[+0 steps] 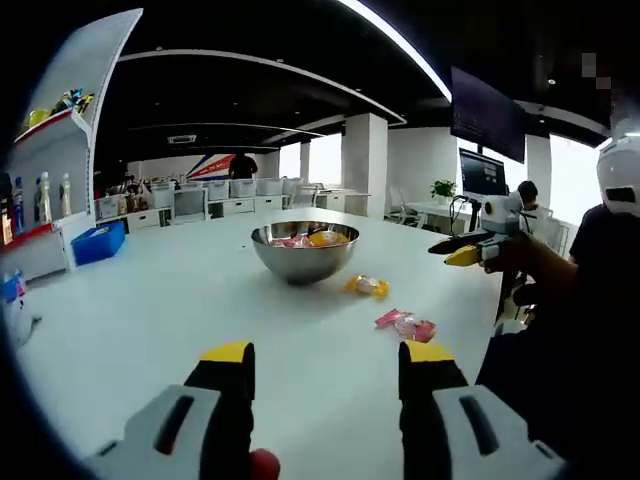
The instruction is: Pick up the marshmallows scattered on the table and place them into the bowl on the table
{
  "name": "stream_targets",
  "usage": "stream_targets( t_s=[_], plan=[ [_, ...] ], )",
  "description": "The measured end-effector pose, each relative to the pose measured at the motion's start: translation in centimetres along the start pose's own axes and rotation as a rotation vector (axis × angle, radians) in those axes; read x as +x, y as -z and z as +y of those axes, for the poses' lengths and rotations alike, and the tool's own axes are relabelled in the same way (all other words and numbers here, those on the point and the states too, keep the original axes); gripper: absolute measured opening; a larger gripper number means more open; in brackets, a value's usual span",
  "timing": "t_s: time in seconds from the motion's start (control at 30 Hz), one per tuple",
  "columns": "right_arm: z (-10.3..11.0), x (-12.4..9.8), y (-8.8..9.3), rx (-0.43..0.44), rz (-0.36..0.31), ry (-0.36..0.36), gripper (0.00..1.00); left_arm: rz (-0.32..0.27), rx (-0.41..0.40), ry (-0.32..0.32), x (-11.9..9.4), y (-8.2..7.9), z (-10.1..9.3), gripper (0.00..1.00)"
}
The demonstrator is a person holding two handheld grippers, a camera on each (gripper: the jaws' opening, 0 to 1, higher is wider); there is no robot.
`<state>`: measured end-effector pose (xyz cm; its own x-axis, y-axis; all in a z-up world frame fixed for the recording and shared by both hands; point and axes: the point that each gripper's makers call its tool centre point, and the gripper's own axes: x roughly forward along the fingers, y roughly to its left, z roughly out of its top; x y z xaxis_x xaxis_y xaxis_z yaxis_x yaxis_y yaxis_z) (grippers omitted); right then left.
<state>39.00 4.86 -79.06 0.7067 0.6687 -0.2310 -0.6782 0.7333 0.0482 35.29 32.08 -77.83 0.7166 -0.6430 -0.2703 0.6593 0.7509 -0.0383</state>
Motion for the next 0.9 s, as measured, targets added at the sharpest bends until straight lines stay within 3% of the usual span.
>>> stream_targets(
  t_s=[0.3,0.9],
  plan=[
    [-0.4,0.4,0.7,0.000,0.059,0.010,0.43,0.001,0.001,0.014,0.7,-0.1,-0.2,0.57],
    [0.0,3.8,0.3,-0.012,0.147,-0.010,0.43,-0.013,-0.015,0.007,0.3,-0.3,0.4,0.55]
  ],
)
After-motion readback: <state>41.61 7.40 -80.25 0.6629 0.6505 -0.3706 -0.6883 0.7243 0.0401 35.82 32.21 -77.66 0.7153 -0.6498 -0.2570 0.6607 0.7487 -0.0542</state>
